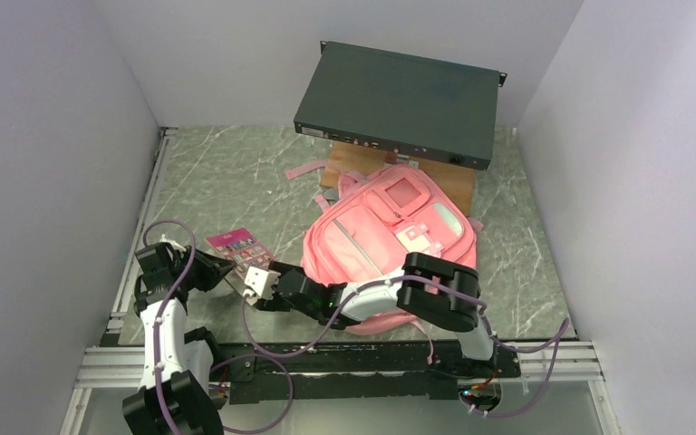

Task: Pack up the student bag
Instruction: Pick up the book from the center of the board.

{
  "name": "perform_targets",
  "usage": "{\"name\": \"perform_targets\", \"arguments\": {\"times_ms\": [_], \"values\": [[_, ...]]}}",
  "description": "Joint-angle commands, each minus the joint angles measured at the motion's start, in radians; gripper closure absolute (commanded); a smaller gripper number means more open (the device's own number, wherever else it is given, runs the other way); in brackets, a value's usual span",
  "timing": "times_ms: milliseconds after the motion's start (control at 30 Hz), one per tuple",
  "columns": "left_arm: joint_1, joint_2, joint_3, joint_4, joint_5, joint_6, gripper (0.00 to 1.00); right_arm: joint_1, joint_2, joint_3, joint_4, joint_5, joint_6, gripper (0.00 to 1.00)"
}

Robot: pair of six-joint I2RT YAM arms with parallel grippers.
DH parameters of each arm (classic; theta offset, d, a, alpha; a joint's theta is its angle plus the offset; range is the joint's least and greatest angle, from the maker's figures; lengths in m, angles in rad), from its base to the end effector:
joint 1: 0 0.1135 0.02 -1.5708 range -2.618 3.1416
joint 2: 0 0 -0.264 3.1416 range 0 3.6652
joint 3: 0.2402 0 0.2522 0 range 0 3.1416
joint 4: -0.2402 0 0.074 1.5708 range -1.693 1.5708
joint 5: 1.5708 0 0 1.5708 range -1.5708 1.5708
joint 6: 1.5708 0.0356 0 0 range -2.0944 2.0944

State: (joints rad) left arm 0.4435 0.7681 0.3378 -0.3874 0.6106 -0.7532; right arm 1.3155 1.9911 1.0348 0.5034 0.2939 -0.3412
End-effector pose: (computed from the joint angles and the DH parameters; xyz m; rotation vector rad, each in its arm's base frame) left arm 0.1427 0.0452 0.1740 -1.0819 2.1070 -0.8752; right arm 0.1148 0.3991 0.1417 -1.3547 1.4956 0.3255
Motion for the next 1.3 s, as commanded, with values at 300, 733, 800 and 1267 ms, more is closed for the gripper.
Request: {"name": "perform_targets", "arguments": {"times_ms": [300, 733, 800, 1267], "values": [[-0.003, 0.013, 0.009, 0.031, 0.029, 0.01, 0.84, 0.007, 0.066, 0.104, 0.127, 0.093, 0.0, 0.54], [-0.002, 0.008, 0.039, 0.006, 0.046, 0.028, 0.76, 0.007, 0.084, 0.15, 0.137, 0.073, 0.016, 0.8], [-0.002, -0.01, 0.055, 0.003, 0.069, 0.059, 0.61, 0.007, 0.063, 0.129, 0.149, 0.092, 0.051, 0.9], [-0.004, -0.237, 0.386, -0.199, 0.181, 0.176, 0.07, -0.163, -0.263, -0.012, 0.113, -0.096, 0.427, 1.0]]}}
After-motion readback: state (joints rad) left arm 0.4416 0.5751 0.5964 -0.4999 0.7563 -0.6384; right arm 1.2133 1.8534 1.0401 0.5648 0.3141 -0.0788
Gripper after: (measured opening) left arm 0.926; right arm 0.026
